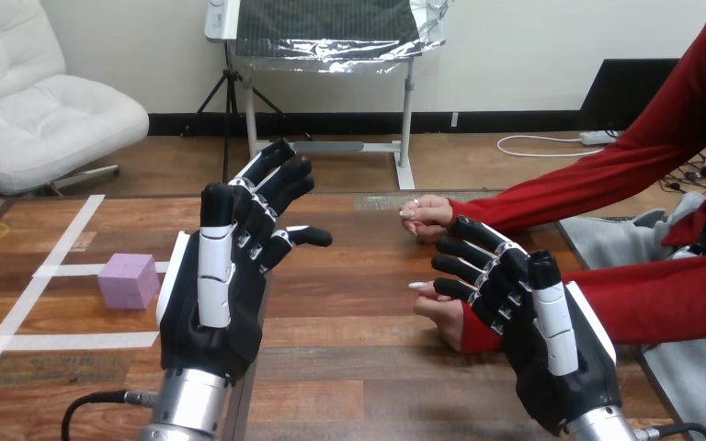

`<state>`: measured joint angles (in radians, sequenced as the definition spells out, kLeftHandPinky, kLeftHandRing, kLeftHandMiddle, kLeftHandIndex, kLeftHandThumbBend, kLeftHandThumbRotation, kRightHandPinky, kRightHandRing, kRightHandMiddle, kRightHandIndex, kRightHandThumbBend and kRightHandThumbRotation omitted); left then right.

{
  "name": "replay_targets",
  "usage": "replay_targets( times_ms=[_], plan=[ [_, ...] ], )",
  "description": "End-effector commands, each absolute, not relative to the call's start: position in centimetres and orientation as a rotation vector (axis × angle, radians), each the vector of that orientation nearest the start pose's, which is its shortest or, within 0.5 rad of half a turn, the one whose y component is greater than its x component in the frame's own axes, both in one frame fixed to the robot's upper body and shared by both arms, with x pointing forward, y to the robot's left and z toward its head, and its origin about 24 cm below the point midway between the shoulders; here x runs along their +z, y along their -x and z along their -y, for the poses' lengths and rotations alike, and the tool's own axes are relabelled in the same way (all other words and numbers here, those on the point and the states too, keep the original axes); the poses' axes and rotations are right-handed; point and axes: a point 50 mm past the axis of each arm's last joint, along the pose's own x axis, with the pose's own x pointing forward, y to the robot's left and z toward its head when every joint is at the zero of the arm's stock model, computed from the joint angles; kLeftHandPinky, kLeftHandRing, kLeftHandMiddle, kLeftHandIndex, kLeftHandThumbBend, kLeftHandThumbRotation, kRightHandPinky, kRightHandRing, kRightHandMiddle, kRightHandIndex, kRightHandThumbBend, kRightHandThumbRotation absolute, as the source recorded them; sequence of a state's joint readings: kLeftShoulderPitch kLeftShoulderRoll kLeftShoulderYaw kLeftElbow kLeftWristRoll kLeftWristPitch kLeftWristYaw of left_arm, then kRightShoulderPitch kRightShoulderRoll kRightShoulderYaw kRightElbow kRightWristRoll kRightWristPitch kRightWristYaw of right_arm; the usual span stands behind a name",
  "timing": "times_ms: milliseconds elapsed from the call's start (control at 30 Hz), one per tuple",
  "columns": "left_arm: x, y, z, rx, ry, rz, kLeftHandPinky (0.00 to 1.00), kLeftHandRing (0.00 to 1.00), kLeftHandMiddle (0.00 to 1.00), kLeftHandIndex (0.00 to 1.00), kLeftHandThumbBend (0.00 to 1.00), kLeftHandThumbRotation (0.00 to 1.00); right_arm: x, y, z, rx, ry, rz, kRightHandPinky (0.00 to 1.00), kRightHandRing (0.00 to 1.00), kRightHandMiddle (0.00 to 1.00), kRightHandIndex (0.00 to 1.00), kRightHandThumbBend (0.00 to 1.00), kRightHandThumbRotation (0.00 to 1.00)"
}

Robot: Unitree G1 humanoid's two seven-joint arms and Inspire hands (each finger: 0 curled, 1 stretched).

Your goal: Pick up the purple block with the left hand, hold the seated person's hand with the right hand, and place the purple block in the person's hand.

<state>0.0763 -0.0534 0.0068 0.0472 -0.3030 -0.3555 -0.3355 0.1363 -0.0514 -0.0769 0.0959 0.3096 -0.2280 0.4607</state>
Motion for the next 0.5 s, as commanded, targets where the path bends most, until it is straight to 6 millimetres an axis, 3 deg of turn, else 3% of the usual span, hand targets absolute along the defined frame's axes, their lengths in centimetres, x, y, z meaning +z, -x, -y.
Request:
replay_targets(
  times_ms=[0, 167, 467],
  plan=[
    [6.49, -24.1, -13.33, -0.24, 0.297, 0.373, 0.87, 0.84, 0.81, 0.82, 0.58, 0.96, 3.24, -22.88, 17.07, 0.307, -0.205, 0.144, 0.78, 0.81, 0.8, 0.82, 0.89, 0.86],
    [6.42, -24.14, -13.33, -0.237, 0.288, 0.37, 0.96, 0.86, 0.82, 0.83, 0.59, 0.97, 3.22, -22.92, 17.06, 0.308, -0.205, 0.142, 0.77, 0.81, 0.8, 0.82, 0.9, 0.86],
    [6.37, -24.36, -13.41, -0.235, 0.267, 0.37, 1.0, 0.89, 0.83, 0.84, 0.59, 0.97, 3.21, -22.97, 17.05, 0.306, -0.211, 0.141, 0.77, 0.8, 0.8, 0.82, 0.9, 0.85]
  ],
)
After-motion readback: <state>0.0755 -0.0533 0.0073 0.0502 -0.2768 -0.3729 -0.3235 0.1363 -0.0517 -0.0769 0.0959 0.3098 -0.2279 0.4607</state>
